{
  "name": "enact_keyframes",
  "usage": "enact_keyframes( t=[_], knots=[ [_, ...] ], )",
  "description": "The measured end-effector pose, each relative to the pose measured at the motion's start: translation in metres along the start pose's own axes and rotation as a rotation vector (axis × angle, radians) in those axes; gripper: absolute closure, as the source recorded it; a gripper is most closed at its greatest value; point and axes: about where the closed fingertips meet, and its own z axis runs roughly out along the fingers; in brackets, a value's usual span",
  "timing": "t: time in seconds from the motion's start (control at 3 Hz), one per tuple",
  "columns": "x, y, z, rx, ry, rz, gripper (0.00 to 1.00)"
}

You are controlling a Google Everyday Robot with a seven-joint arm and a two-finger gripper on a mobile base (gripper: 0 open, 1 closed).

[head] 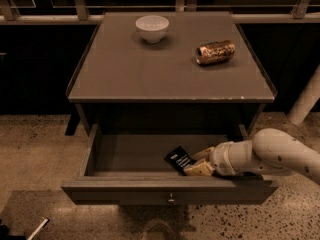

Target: Place rxbar blueberry into top drawer

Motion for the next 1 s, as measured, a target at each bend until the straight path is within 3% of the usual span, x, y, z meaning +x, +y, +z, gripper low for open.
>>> enact_keyframes(
  t=[0.67,1.0],
  knots=[
    [0.0,0.0,0.0,0.0,0.0,0.0,0.11],
    [0.0,0.0001,0.0001,0.0,0.0,0.0,0.0]
  ],
)
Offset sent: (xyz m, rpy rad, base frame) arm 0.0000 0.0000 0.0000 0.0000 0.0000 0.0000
